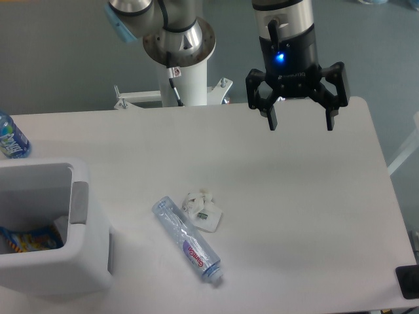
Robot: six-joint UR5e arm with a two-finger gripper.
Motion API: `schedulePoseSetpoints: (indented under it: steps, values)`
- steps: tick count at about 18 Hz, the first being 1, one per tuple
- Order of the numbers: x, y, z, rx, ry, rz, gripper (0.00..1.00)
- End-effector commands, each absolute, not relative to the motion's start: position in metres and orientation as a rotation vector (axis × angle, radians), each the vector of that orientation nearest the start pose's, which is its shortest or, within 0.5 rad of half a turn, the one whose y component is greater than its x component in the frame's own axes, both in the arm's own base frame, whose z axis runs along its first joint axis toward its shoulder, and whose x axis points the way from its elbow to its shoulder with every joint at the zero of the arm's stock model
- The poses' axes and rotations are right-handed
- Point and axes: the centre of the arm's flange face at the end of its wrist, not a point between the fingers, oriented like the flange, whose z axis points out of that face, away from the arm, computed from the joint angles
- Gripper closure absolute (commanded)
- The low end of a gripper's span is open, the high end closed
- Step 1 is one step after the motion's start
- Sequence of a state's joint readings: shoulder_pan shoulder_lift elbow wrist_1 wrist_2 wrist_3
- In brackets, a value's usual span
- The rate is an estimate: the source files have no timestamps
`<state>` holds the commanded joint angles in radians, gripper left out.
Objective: Place the trash in the trash can
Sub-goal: 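Move the open gripper toward the crumpled plastic bottle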
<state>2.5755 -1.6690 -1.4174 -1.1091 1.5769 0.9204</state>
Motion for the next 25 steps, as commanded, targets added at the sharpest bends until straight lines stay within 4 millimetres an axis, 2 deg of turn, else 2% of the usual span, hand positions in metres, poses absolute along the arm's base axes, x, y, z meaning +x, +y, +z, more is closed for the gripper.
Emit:
schedulePoseSetpoints:
  steps: [6,12,20,25]
  values:
    - [-0.407,0.419,0.568,-2.789,-0.129,0.610,0.00]
    - [-0.401,0.414,0.550,-2.815,-0.134,0.573,0.00]
    - [-0.401,0.419,0.536,-2.823,-0.130,0.547,0.00]
    - [-0.405,0.429,0.522,-2.746,-0.376,0.523,0.00]
